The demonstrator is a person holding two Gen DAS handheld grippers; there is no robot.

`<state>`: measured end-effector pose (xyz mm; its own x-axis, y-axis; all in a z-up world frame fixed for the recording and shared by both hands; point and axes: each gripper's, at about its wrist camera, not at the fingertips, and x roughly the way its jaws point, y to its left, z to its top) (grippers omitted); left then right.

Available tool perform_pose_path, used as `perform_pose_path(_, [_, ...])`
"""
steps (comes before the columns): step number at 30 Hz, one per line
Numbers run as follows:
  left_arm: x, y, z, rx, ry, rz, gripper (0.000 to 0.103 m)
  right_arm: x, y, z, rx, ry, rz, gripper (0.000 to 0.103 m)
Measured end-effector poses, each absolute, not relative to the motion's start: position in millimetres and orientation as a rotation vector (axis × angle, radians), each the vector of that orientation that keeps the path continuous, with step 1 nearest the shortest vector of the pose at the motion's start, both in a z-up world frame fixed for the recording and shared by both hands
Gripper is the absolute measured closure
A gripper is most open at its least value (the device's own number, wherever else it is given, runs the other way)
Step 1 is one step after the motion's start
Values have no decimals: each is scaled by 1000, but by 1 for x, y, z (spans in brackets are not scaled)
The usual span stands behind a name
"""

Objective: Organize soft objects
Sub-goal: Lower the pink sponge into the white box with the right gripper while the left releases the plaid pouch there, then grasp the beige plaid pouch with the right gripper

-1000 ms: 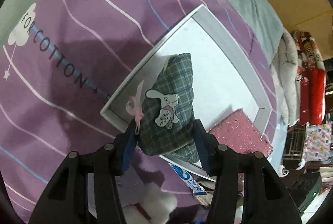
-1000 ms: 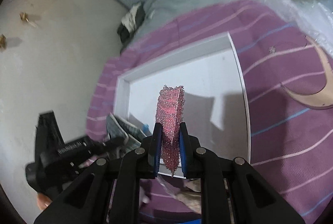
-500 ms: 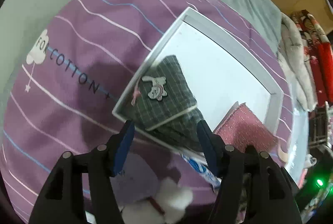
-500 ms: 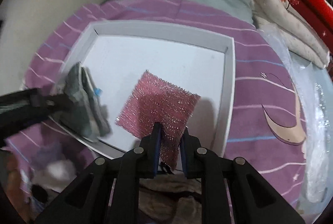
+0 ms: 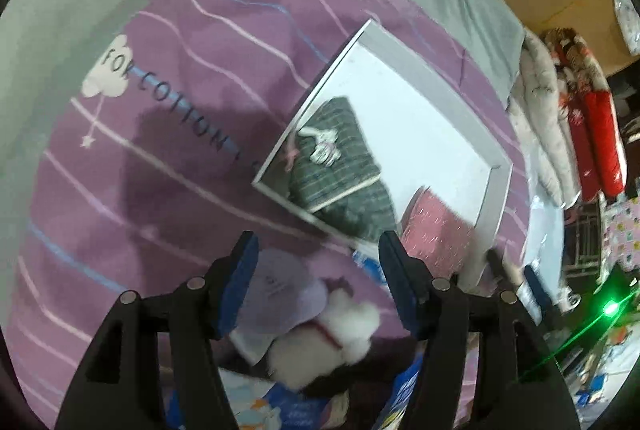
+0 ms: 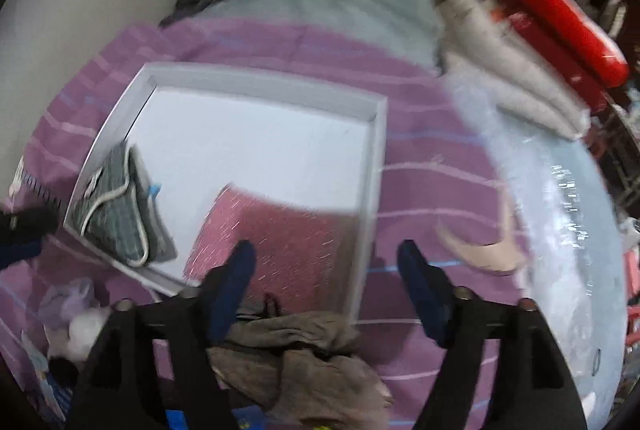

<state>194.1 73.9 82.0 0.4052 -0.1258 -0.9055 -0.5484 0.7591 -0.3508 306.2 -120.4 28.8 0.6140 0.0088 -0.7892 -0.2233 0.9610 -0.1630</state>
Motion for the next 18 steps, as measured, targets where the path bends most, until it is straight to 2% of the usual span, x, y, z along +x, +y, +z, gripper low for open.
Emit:
perform_pose_path(3, [191,69,85,-638,1160,258,39,311,-134,35,-89,915,134,25])
perform_pose_path(4, [190,68,87,-621,1159,245,39,315,-139,32,4,939,158,30])
perform_pose_path(5, [190,66,90,-610,1158,245,39,319,-142,28,82,962,185,52])
perform_pose_path(6, [189,66,93,-598,1151,249,39,325,-145,22,164,988,219,68])
perform_pose_path(7, [188,65,97,-586,1139,255,39,330,-147,14,260,1024,257,89])
perform_pose_path(9, [183,64,106,-555,1093,282,39,334,-146,-2,355,1072,284,92])
perform_pose_path(12, [180,62,116,-523,1049,298,39,340,-131,-21,249,1112,201,93])
perform_pose_path(18, [179,59,122,-498,1020,299,39,338,-124,-23,178,1108,162,96])
